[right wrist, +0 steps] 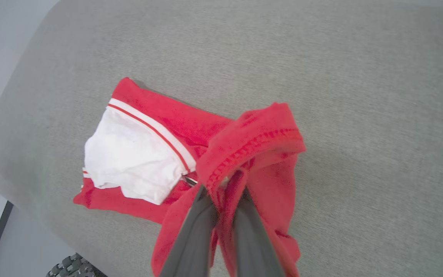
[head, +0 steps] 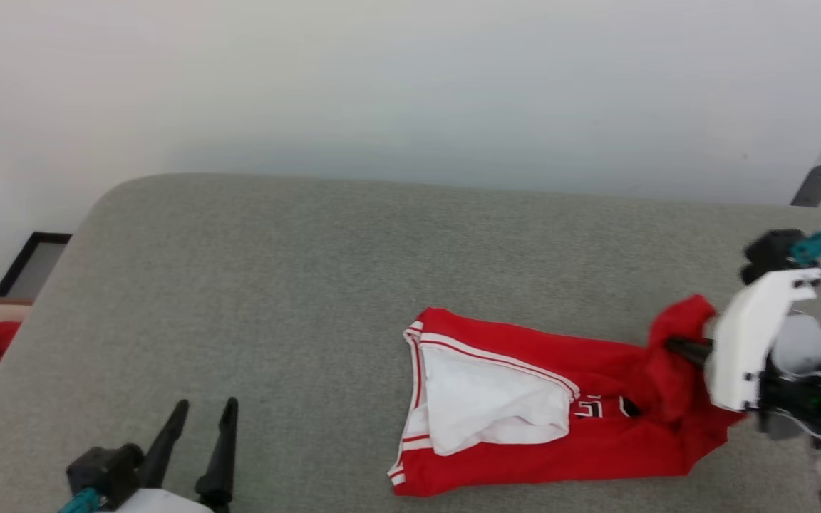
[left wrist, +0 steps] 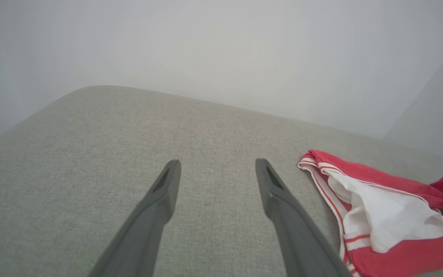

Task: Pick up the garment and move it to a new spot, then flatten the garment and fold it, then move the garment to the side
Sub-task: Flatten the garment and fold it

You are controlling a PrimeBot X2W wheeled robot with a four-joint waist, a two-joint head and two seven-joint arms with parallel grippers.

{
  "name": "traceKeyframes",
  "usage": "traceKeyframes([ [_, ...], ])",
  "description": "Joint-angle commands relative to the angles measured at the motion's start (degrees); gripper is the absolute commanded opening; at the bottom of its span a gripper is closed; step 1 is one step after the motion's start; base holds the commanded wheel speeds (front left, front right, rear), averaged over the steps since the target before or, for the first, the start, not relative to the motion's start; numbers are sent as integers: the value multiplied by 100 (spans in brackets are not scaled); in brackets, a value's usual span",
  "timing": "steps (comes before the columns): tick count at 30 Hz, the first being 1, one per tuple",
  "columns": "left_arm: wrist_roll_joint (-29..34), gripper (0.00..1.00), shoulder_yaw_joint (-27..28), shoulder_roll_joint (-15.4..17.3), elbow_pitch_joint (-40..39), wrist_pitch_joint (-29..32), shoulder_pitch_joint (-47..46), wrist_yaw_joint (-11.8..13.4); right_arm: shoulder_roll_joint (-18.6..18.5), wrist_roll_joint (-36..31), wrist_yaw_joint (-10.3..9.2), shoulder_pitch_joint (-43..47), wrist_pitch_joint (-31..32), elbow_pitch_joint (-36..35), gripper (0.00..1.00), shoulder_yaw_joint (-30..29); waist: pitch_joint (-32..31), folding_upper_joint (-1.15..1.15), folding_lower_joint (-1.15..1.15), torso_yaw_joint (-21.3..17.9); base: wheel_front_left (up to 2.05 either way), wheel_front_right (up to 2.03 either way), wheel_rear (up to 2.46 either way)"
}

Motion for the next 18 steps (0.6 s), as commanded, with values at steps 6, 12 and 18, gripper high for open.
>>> traceKeyframes([
  [6, 54, 100, -236, -99, 74, -16, -225, -18, 509, -169, -4, -308, -132, 165, 0, 423, -15, 0, 0, 361, 0, 0, 0],
  [12, 20, 100, -508, -179, 139, -16, -457, -19, 945, -529, -4, -612, -482, 757, 0, 745, 53, 0, 0, 640, 0, 0, 0],
  [18, -43, 100, -683, -247, 200, -16, -642, -19, 1219, -820, -4, -878, -813, 1580, 0, 990, 132, 0, 0, 837, 0, 0, 0],
])
